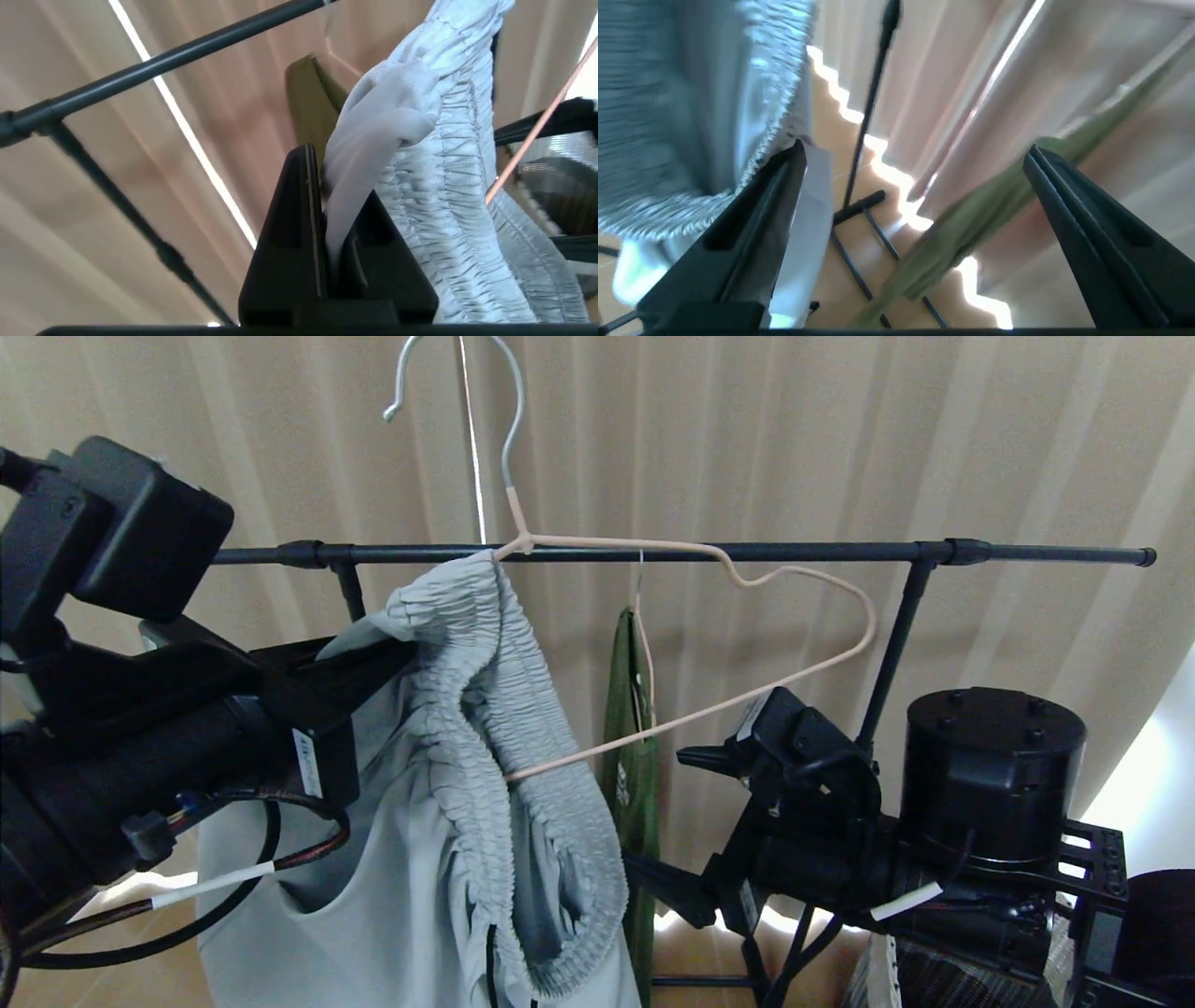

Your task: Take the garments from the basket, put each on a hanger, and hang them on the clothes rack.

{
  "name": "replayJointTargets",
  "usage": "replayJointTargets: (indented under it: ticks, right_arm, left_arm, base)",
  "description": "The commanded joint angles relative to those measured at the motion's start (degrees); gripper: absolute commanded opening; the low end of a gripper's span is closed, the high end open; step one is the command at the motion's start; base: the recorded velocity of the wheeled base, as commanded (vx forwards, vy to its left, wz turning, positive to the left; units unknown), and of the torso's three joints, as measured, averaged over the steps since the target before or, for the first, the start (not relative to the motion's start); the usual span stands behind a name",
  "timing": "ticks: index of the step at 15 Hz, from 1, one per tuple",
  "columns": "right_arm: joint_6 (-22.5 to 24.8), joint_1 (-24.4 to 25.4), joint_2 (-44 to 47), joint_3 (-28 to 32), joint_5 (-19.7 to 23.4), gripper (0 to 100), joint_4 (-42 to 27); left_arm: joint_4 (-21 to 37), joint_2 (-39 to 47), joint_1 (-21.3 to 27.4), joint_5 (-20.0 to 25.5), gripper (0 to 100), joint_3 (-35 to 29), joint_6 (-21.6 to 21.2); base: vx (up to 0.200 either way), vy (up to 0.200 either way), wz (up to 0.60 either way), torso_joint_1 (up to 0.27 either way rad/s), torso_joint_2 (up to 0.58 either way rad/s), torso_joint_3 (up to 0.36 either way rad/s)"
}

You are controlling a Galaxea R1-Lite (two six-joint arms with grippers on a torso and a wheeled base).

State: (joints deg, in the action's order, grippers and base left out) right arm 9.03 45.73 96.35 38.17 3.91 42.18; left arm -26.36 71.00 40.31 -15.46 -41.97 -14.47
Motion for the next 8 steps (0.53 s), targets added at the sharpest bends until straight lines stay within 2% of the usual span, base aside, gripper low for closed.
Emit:
replayJointTargets:
  ticks: [1, 8]
  right_arm:
    - [0.02, 0.15, -0.55, -0.46, -0.13, 100, 0.01]
    - [-1.04, 2.00, 1.47, 0.15, -0.13, 100, 3.35]
  left_arm:
    - [-0.10, 1.34, -2.61, -0.19, 0, -0.04, -0.30]
    - [-0.19, 1.51, -1.55, -0.01, 0, -0.65, 0.23]
  base:
    - [0.000, 0.000, 0.00, 0.000, 0.00, 0.000]
    - [0.000, 0.000, 0.00, 0.000, 0.00, 0.000]
